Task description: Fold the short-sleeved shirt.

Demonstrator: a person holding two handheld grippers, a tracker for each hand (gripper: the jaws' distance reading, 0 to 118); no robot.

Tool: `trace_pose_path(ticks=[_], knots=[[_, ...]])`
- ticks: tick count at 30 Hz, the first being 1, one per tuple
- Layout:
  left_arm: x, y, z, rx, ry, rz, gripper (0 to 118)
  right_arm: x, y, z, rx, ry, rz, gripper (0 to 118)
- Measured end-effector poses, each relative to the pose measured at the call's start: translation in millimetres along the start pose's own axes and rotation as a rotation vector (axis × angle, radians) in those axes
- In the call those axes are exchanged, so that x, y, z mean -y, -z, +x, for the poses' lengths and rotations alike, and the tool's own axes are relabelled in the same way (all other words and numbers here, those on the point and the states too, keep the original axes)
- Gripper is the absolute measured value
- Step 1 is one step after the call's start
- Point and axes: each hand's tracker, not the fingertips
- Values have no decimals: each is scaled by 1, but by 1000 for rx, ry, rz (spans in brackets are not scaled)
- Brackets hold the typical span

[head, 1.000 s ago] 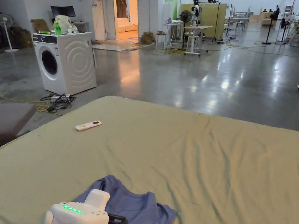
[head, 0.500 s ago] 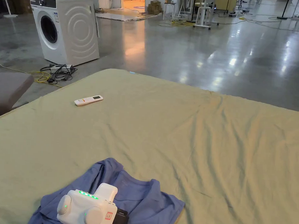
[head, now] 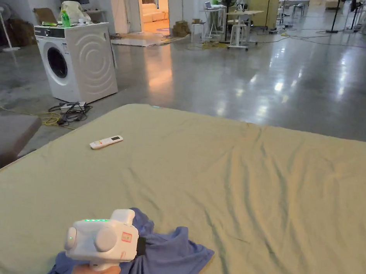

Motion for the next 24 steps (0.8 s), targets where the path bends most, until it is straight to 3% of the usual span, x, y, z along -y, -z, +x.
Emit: trace_pose_path(ticks=[4, 8, 10, 14, 18, 24], knots=[[-40, -57, 3, -35, 82, 110, 3, 7, -17, 13, 9, 24, 28, 0], [-94, -112, 6, -11, 4, 260, 3, 12, -30, 28, 14, 93, 58, 0], [-127, -139, 20, -8, 33, 330, 3, 13, -34, 34, 27, 116, 63, 0], [-170, -166, 79, -54, 276, 416, 3, 17, -42, 45, 73, 155, 85, 0], [-158, -137, 160, 17, 435, 377, 3, 25, -48, 55, 91, 197, 84, 0], [-43, -27, 292, 269, 605, 191, 3, 39, -63, 60, 123, 220, 62, 0]])
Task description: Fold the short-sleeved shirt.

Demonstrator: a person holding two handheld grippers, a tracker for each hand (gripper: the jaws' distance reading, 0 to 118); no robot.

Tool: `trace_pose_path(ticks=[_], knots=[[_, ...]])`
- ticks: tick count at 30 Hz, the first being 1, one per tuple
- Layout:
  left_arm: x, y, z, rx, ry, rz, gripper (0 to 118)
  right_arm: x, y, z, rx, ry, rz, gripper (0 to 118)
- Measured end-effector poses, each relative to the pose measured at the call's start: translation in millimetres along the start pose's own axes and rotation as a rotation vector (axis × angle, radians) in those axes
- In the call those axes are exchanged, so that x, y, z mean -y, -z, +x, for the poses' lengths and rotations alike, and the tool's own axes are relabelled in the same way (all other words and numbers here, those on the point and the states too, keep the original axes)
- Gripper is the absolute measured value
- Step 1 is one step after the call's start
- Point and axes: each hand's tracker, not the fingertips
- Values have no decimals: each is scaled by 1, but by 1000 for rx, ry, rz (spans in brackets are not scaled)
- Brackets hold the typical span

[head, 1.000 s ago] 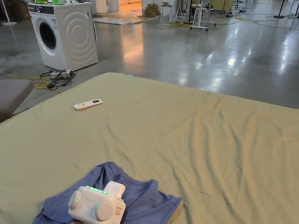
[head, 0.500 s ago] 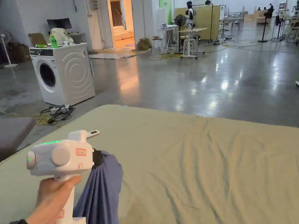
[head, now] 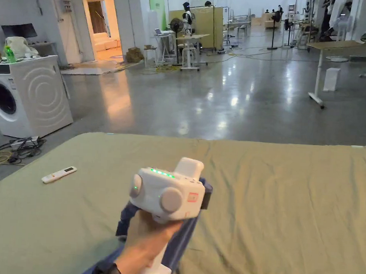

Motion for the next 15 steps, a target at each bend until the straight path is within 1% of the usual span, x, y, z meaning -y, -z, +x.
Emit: trace_pose_path(ticks=[1, 3, 4, 5, 6, 8, 9, 10, 13, 14, 15], knots=[[13, 16, 35, 78, -17, 10, 3, 4, -1, 4, 6, 4, -3, 0], [35, 44, 99, 254, -73, -37, 3, 8, 3, 11, 30, 32, -34, 0], [48, 56, 133, 323, -70, -58, 3, 11, 4, 15, 40, 45, -46, 0], [59, 64, 164, 378, -49, -83, 3, 13, 3, 18, 53, 53, -50, 0], [72, 69, 202, 444, 2, -107, 3, 14, 2, 22, 69, 57, -51, 0], [96, 73, 264, 559, 133, -159, 3, 17, -4, 28, 89, 63, -53, 0], [108, 72, 294, 597, 210, -175, 3, 19, -7, 31, 100, 63, -57, 0], [120, 68, 321, 624, 258, -179, 3, 19, -10, 34, 115, 61, -63, 0], [150, 57, 364, 753, 298, -218, 3, 24, -17, 40, 168, 44, -79, 0], [160, 54, 372, 738, 295, -209, 3, 30, -18, 47, 179, 45, -83, 0], [168, 52, 377, 742, 320, -218, 4, 33, -18, 51, 179, 54, -85, 0]])
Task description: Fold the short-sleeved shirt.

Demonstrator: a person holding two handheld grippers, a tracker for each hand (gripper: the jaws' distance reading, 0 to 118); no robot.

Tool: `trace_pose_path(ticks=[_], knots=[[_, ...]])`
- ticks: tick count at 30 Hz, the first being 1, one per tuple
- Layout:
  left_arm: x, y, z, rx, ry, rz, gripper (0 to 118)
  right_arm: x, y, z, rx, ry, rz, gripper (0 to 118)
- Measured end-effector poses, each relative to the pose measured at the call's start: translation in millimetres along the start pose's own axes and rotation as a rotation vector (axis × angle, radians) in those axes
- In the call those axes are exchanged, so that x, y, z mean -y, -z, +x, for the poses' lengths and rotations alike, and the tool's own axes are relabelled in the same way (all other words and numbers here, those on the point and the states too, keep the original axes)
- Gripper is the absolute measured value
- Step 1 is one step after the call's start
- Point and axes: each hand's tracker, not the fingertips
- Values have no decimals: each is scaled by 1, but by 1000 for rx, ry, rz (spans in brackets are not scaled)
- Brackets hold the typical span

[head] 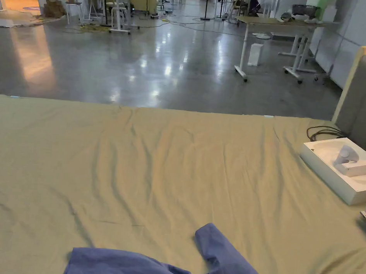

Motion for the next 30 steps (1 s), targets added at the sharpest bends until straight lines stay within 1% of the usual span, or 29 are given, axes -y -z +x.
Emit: trace_pose_path(ticks=[1, 2, 3, 4, 5, 6, 8, 12, 15, 17, 19, 20, 22, 25, 27, 29, 30], knots=[[7, 1, 1, 7, 27, -11, 7, 1, 1, 2, -4, 15, -4, 0], [14, 1, 2, -18, 25, -6, 17, 2, 1, 3, -9, 28, -6, 0], [18, -7, -6, -12, 2, -3, 50, 4, 3, 5, -14, 36, -5, 0], [23, -18, -13, 4, -65, 14, 79, 4, 4, 5, -20, 39, 2, 0], [28, -33, -19, 6, -116, 38, 97, 2, 4, 4, -29, 41, 11, 0], [30, -57, -29, -1, -150, 79, 102, -1, 5, 2, -45, 37, 23, 0], [36, -112, -43, -73, -178, 170, 102, -14, 7, -11, -81, 15, 53, 0], [46, -260, -58, -361, -189, 365, 102, -46, 12, -36, -165, -29, 143, 0], [53, -361, -48, -566, -206, 497, 102, -73, 7, -55, -213, -79, 243, 0], [63, -411, -26, -707, -185, 584, 102, -91, -3, -64, -260, -55, 294, 0], [71, -441, -2, -807, -170, 639, 102, -108, -18, -75, -305, -24, 327, 0], [77, -451, 10, -868, -174, 664, 102, -113, -27, -80, -323, -28, 356, 0], [87, -462, 30, -936, -144, 693, 102, -116, -42, -85, -317, -72, 408, 0], [99, -467, 54, -1015, -106, 719, 99, -115, -65, -91, -267, -140, 432, 0], [107, -465, 63, -1010, -124, 720, 98, -111, -73, -89, -236, -166, 441, 0], [113, -464, 68, -997, -149, 726, 96, -108, -79, -85, -219, -167, 438, 0], [116, -464, 68, -978, -173, 718, 93, -106, -81, -83, -215, -167, 439, 0]])
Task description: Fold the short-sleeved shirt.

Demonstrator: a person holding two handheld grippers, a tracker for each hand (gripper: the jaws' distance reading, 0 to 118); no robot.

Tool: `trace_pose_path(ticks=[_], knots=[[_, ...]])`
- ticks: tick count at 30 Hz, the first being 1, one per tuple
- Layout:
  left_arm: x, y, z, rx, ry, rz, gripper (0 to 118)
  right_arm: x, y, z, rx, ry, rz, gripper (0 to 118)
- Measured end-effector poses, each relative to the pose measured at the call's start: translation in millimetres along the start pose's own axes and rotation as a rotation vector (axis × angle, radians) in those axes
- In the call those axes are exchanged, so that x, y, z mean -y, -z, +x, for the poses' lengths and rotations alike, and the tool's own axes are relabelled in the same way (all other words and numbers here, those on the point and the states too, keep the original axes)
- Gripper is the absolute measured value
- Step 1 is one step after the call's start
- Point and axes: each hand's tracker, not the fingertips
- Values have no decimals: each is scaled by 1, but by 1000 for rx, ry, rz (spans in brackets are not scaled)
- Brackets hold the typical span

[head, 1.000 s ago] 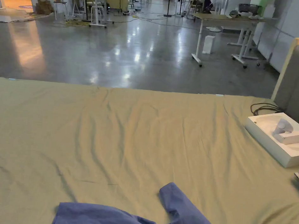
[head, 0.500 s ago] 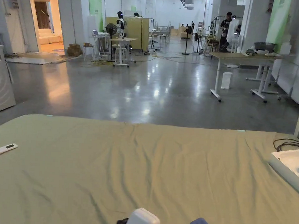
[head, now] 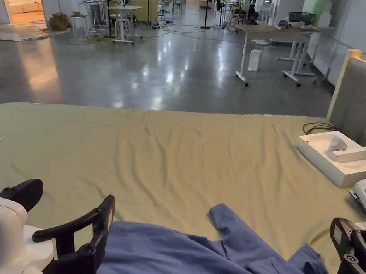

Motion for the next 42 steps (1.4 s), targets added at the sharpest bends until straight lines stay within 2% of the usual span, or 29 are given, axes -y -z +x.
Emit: trace_pose_path(ticks=[2, 6, 7, 9, 13, 18, 22, 26, 29, 31, 32, 34, 35, 36, 38, 40, 41, 42], knots=[[6, 0, -2, 35, -33, -56, 82, 1, -3, 3, 15, -3, 0, 0], [20, 1, -2, 20, -34, -85, 11, 5, -7, 10, 52, 2, -8, 0], [22, 1, -2, 13, -29, -86, 3, 6, -7, 11, 51, 9, -14, 0], [22, 1, 0, -3, -36, -89, 2, 8, -6, 14, 48, 26, -23, 0], [24, 6, -1, -7, -58, -98, 1, 11, 0, 13, 47, 41, -44, 0], [28, 12, -2, -1, -46, -134, 1, 15, 6, 10, 43, 19, -67, 0], [35, 24, -9, 2, -71, -179, 1, 20, 12, 11, 26, 43, -87, 0], [61, 61, -27, 18, -113, -310, 1, 28, 25, 16, -9, 98, -132, 0], [78, 97, -43, 43, -220, -405, 1, 34, 35, 17, -5, 96, -168, 0], [88, 129, -53, 21, -241, -476, 4, 41, 42, 18, -4, 83, -196, 0], [93, 147, -58, 9, -243, -482, 9, 44, 46, 18, 1, 78, -210, 0], [104, 183, -67, 10, -240, -523, 41, 52, 53, 20, 22, 64, -242, 0], [110, 202, -72, 17, -230, -555, 52, 56, 55, 21, 28, 58, -260, 0], [117, 224, -77, 16, -233, -608, 57, 61, 58, 24, 37, 57, -277, 0], [132, 261, -84, 9, -212, -683, 58, 69, 63, 27, 47, 70, -316, 0], [151, 298, -92, -11, -182, -771, 82, 79, 68, 34, 67, 92, -356, 0], [160, 311, -92, -29, -180, -804, 87, 83, 70, 38, 74, 105, -376, 0], [170, 325, -95, -29, -189, -838, 87, 87, 73, 41, 80, 115, -397, 0]])
